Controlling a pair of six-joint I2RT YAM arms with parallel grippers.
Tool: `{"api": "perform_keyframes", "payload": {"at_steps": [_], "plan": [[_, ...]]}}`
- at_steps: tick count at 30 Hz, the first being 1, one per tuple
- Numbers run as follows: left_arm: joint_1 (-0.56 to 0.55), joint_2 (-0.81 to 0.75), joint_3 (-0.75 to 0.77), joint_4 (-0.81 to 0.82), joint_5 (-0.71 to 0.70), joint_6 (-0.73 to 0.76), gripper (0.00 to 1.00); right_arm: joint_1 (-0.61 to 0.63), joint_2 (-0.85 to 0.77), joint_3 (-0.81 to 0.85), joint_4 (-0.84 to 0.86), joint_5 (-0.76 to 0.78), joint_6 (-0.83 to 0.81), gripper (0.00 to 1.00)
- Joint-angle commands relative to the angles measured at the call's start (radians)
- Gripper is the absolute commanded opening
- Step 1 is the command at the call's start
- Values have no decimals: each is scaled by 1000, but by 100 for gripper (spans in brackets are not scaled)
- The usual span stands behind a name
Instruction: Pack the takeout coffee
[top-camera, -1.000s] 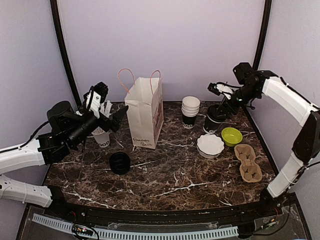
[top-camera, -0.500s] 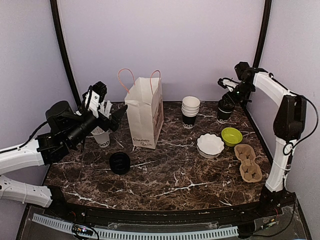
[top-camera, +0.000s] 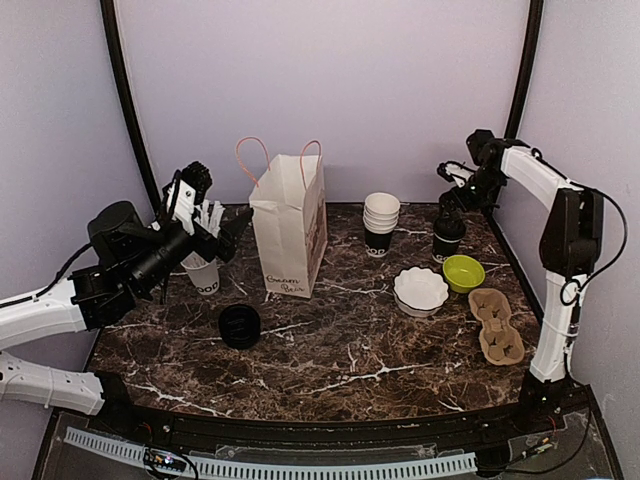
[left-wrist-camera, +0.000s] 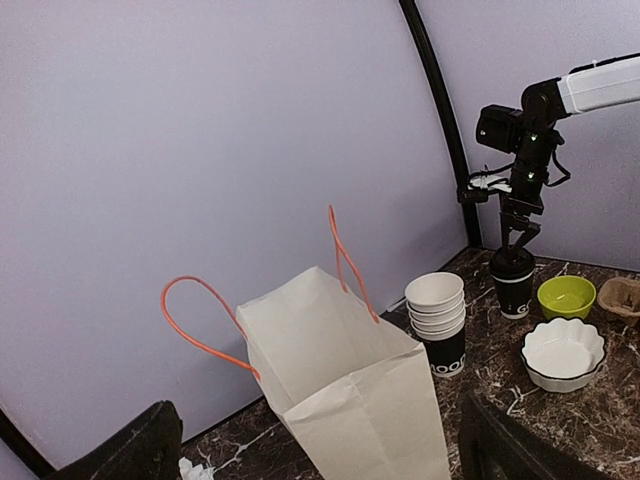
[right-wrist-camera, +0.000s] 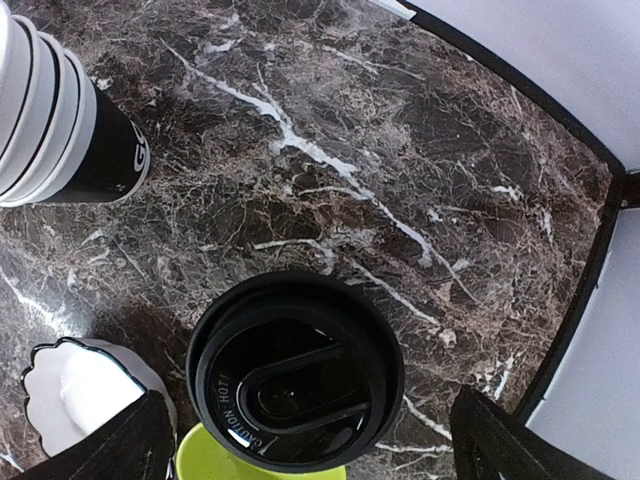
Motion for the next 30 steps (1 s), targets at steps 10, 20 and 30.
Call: {"api": "perform_keyframes", "payload": {"at_steps": [10, 20, 30], "plan": [[5, -8, -9, 17, 4, 6, 99, 97, -167, -13, 126, -216, -57, 79], [4, -1, -4, 3, 21, 2, 99, 298, -28, 101, 149, -149, -107, 51], [5, -11, -4, 1, 31, -2, 99, 348, 121, 236, 106, -111, -93, 44]]}}
